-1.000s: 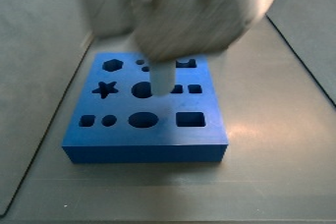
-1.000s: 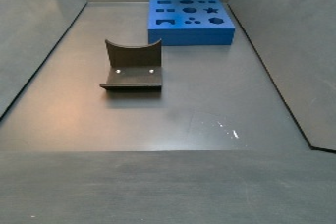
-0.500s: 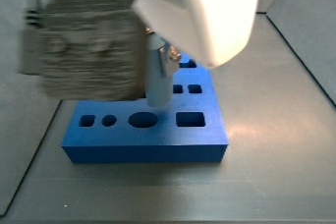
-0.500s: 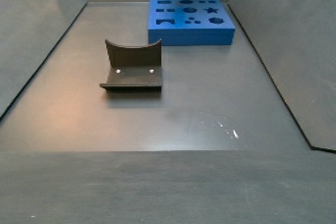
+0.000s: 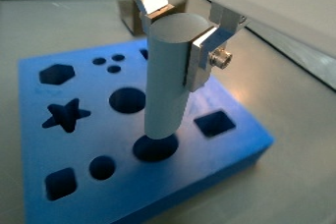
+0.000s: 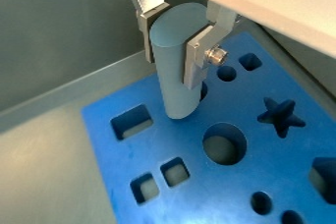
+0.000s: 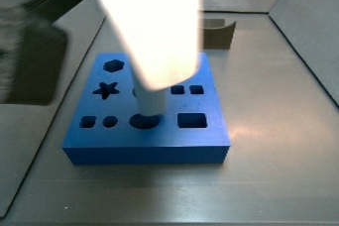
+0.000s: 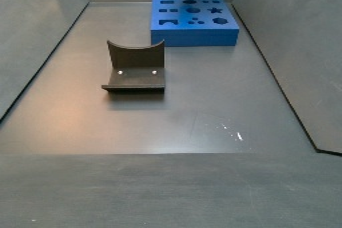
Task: Insert the oval object.
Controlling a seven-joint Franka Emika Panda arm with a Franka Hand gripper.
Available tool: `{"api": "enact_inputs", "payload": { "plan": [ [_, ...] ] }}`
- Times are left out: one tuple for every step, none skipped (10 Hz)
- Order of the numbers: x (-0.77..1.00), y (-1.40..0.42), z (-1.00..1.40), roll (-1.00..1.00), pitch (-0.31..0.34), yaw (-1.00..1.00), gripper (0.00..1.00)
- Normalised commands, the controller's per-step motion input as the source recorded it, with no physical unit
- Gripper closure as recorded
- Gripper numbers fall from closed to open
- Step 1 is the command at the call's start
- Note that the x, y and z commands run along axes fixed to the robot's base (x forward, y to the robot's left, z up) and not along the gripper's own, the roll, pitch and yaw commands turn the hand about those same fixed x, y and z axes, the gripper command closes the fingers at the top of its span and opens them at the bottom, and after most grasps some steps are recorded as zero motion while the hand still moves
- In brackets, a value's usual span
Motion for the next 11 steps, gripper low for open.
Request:
{"api": "enact_inputs", "payload": {
  "plan": [
    [-0.17,-0.01,-0.21,-0.25,-0.090,-0.80,1.00],
    [-0.18,-0.04,-0.15,-0.21,-0.081,-0.79,1.00],
    [-0.19,-0.12,0.00,-0.13,-0.037,-0.75,1.00],
    [-0.22,-0.14,0.00,-0.02,-0.011,-0.74,1.00],
    [-0.18,-0.12,-0.09,0.00,0.000,-0.60,1.00],
    [-0.02,0.00,-0.20,0.05,0.000,-0.33,1.00],
    [-0.04,0.00,-0.32,0.07,-0.011,-0.25,1.00],
    [-0.08,0.00,-0.49,0.11,-0.097,-0.15,1.00],
    [0.00,-0.01,-0.55,0.12,-0.134,-0.06,1.00],
    [0.03,-0.05,-0.52,0.05,-0.173,-0.01,1.00],
    [0.10,-0.10,-0.47,0.07,-0.166,0.00,1.00]
  ]
}}
